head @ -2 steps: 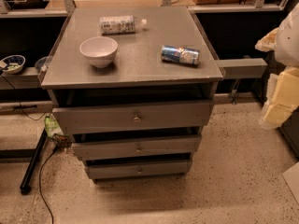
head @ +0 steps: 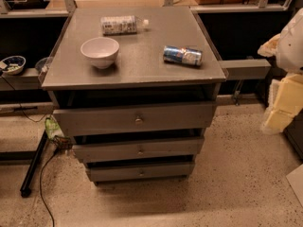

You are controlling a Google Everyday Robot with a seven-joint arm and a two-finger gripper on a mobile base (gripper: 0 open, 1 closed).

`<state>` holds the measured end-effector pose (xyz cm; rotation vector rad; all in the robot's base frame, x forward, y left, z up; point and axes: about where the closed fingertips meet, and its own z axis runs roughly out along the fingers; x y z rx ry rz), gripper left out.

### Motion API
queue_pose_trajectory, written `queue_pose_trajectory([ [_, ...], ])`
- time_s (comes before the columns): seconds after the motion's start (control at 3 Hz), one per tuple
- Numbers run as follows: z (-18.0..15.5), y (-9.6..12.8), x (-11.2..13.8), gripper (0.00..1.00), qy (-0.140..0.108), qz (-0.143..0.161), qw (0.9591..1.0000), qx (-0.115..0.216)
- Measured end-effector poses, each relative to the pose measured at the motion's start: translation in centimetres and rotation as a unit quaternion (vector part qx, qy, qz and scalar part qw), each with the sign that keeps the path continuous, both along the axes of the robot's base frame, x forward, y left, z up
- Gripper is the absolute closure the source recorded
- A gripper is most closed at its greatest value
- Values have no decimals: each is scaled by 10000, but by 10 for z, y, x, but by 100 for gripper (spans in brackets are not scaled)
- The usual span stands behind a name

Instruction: Open top drawer

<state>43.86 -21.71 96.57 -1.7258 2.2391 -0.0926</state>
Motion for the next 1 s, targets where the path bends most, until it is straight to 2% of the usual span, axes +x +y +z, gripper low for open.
queue_pose_trajectory([
  [0.67, -58, -2, 6, 0, 459, 78, 9989, 55],
  [1.0, -94, 4, 35, 0, 800, 369, 9957, 276],
])
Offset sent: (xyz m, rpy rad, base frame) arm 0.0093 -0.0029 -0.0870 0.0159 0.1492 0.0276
